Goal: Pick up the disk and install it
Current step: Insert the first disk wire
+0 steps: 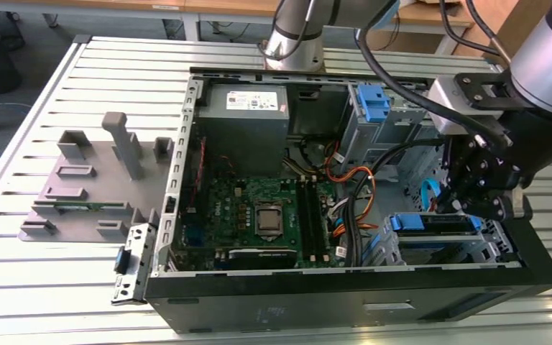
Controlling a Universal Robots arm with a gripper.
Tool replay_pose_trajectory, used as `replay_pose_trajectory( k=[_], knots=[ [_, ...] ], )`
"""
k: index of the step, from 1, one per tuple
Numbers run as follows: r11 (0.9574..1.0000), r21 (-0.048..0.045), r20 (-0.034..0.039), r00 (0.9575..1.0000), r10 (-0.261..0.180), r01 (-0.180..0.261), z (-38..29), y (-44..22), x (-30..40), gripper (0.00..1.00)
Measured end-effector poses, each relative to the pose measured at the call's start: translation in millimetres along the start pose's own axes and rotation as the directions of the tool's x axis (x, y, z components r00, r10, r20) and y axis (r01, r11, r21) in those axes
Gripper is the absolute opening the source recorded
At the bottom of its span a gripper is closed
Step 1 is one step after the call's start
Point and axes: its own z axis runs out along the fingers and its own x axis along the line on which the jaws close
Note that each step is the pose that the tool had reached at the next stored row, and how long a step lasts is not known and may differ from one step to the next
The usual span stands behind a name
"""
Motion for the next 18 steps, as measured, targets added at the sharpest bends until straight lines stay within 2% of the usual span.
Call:
replay_pose_trajectory(
  k=[4, 7, 18],
  knots=[
    [0.9998, 0.0171, 0.0005, 1.0, -0.007, 0.007, 1.0, 2.4, 0.2, 0.16],
    [0.9996, 0.025, 0.0006, 1.0, -0.009, 0.009, 1.4, 3.9, 1.1, 0.16],
    [0.9996, 0.0274, 0.0003, 1.0, -0.01, 0.01, 5.4, 4.6, 3.5, 0.16]
  ],
)
